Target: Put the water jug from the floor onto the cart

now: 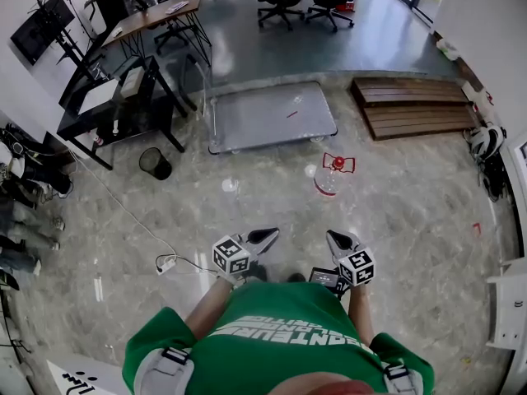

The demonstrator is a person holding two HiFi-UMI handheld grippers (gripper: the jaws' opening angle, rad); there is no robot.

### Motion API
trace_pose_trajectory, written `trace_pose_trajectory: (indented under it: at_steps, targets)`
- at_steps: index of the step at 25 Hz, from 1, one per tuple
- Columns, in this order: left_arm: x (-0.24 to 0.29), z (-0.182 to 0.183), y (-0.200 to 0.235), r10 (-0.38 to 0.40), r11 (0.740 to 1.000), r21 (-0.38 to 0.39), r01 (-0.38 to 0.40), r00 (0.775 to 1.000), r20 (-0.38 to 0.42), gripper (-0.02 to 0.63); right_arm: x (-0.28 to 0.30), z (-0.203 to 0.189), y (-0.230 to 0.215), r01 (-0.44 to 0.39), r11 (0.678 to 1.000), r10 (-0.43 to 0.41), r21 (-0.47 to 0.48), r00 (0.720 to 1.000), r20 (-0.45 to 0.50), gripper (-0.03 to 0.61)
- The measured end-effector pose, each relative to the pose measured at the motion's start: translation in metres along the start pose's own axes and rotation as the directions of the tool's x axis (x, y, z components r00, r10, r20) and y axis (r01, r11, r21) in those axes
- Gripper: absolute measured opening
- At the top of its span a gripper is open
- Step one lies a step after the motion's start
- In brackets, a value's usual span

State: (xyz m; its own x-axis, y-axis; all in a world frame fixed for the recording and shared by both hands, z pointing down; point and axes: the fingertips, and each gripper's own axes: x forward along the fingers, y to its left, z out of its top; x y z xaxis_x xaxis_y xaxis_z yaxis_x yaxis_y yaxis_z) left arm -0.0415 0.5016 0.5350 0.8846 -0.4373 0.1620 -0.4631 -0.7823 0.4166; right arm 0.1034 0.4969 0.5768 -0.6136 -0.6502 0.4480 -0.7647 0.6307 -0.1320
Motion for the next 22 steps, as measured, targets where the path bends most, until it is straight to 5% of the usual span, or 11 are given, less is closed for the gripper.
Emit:
trace_pose_trajectory:
  at_steps: [22]
  targets:
    - [0.05,-0.01,-0.038,0.03,1.0,-0.001,-0.03,1.0,-0.003,0.014,-0.041,-0.035,-0.047,0.0,0.999,0.0,0.04,1.0,0.009,-0.008]
